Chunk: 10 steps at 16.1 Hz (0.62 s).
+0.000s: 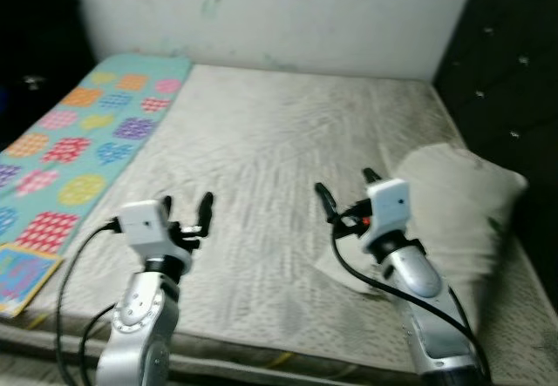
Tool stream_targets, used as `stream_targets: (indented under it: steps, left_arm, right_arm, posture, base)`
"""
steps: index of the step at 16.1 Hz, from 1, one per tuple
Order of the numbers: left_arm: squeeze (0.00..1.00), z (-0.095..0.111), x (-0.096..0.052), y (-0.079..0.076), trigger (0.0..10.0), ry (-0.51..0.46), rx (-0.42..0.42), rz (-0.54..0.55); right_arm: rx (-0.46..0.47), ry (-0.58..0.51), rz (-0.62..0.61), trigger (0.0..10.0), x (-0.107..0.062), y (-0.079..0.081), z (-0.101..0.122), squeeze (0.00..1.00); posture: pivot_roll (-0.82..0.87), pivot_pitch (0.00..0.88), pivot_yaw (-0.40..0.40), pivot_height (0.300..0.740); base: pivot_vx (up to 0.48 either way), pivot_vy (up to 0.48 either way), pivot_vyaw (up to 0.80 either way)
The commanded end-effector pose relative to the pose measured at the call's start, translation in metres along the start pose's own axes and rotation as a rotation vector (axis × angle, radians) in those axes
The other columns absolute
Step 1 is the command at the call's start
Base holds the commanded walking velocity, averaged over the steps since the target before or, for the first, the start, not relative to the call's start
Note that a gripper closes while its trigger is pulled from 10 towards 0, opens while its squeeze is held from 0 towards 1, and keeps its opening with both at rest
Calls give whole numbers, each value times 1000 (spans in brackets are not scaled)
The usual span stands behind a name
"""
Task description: Clean up the room
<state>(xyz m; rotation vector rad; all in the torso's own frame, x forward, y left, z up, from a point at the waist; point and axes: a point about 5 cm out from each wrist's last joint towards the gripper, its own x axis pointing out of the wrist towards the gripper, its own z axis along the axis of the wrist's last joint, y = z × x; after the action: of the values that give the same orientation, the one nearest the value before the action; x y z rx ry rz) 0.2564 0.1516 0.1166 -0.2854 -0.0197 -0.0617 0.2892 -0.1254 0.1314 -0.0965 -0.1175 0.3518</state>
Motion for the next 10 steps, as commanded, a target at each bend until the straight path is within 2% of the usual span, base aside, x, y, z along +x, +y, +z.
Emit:
stream_targets:
  steps: [1, 2, 7, 10]
  left_arm:
    - [0, -1, 1, -8, 10000, 3, -12, -27]
    - [0, -1, 1, -8, 10000, 4, -12, -28]
    - [0, -2, 2, -8, 10000, 5, -11, -28]
    - [0, -2, 2, -9, 10000, 2, -14, -26]
  right_arm:
    - [-14, 3, -22, 10000, -1, -8, 1, 0]
    - [-14, 3, -22, 10000, -1, -8, 1, 0]
    - [-15, 2, -23, 10000, -1, -8, 2, 0]
    - [-17, 1, -22, 10000, -2, -9, 2, 0]
  posture:
    - [-58, 4, -2, 740]
    - [-58, 5, -2, 740]
    - [-60, 6, -1, 740]
    - [-59, 4, -2, 740]
  base:
    - [0, -296, -663]
    - [0, -300, -488]
    - [0, -286, 0]
    - [0, 0, 0]
